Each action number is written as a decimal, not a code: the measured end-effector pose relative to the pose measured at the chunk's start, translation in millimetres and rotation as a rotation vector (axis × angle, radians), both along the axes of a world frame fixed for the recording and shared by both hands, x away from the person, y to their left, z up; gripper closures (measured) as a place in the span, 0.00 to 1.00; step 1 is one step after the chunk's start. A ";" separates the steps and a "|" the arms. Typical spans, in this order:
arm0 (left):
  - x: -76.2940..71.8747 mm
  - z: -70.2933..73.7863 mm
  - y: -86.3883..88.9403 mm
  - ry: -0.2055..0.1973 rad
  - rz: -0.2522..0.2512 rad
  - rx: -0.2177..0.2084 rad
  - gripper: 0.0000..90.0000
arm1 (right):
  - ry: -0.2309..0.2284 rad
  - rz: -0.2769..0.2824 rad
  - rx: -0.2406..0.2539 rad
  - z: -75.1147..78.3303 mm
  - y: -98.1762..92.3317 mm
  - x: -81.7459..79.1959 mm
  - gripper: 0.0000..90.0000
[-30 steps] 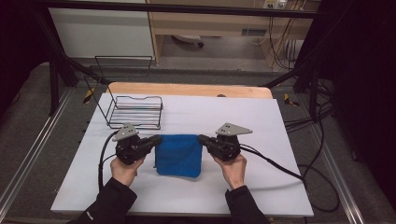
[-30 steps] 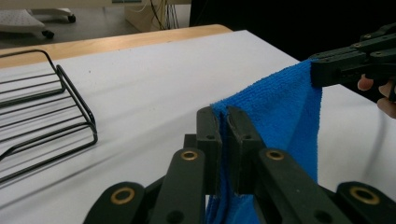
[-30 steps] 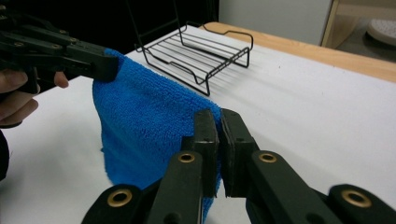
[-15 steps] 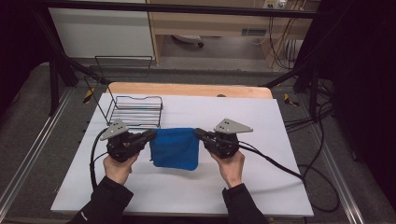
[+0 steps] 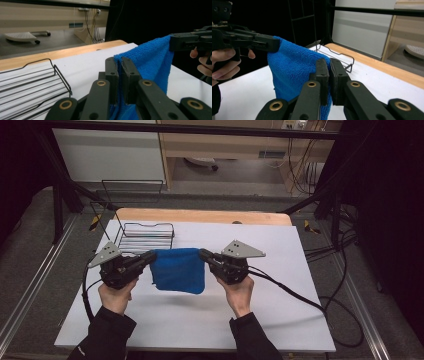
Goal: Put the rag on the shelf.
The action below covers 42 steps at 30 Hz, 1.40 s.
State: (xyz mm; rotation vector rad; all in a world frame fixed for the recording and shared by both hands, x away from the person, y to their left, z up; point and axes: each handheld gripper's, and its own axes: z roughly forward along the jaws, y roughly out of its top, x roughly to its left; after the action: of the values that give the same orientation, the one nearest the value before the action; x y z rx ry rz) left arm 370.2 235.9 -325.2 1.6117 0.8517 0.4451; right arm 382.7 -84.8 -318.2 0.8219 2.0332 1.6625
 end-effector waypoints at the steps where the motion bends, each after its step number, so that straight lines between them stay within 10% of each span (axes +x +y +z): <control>1: -0.3 2.6 2.3 -0.008 0.003 -0.002 0.93 | -0.006 0.002 0.003 1.8 1.5 0.3 0.96; 42: 14.9 70.0 60.4 -0.182 0.134 -0.127 0.93 | -0.205 -0.004 0.085 68.1 68.5 19.9 0.96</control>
State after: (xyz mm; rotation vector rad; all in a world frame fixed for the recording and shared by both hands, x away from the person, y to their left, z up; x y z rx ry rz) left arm 385.1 296.4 -255.2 1.3804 0.8354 0.6104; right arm 402.6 -16.3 -250.0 0.6523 1.8322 1.7632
